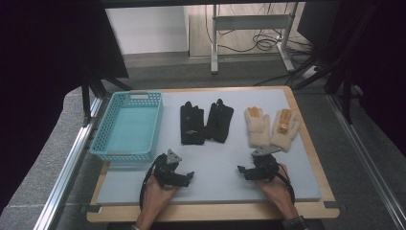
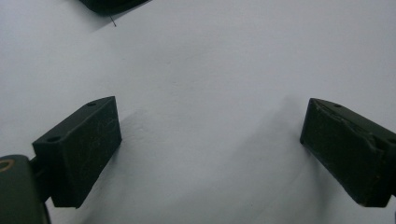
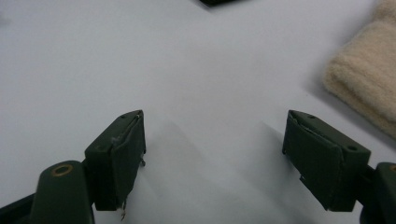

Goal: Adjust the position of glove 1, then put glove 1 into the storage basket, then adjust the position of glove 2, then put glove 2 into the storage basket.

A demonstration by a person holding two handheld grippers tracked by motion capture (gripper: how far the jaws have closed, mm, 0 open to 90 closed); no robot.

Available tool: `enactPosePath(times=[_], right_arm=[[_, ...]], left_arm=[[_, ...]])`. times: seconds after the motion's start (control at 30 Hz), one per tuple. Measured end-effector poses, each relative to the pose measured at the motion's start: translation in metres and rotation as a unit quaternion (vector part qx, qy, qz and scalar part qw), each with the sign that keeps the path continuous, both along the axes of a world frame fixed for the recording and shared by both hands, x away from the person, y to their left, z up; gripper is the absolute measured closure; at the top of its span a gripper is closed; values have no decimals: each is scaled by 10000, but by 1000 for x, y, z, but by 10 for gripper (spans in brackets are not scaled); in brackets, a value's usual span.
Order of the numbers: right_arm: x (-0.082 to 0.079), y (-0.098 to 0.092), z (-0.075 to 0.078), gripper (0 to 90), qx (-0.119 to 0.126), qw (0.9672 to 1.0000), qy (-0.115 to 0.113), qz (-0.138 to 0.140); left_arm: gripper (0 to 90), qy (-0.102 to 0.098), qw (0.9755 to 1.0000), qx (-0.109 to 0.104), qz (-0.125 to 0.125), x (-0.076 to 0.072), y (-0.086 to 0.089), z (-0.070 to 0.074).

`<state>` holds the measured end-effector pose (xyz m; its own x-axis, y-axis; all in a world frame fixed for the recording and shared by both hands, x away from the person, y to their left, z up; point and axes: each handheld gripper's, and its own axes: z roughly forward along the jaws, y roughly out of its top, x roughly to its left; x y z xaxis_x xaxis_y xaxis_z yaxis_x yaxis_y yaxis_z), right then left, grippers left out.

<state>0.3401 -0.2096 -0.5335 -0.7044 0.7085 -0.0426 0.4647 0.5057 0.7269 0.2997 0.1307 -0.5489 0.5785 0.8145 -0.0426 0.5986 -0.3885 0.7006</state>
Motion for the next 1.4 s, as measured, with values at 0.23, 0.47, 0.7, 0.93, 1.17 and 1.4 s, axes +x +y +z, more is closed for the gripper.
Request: enactPosePath(times=[0.23,0.47,0.7,0.93,1.17,1.4], right_arm=[[0,1,0,156,-41,10000,40,-8],[-1,2,0,153,-54,9999,55,-114],[-2,2,0,191,-58,9999,37,-80],[0,1,3,254,62,9999,101,-38],[13,1,8,234,178,9998,101,-86],[29,7,14,234,278,9994,160,-115]], left_arm=[[55,0,10000,-13,0,0,0,0],[55,-1,10000,-8,0,0,0,0],[55,0,10000,-11,1,0,0,0],[55,-1,10000,-12,3,0,0,0],[55,-1,10000,-14,2,0,0,0],[56,0,10000,-13,0,0,0,0]])
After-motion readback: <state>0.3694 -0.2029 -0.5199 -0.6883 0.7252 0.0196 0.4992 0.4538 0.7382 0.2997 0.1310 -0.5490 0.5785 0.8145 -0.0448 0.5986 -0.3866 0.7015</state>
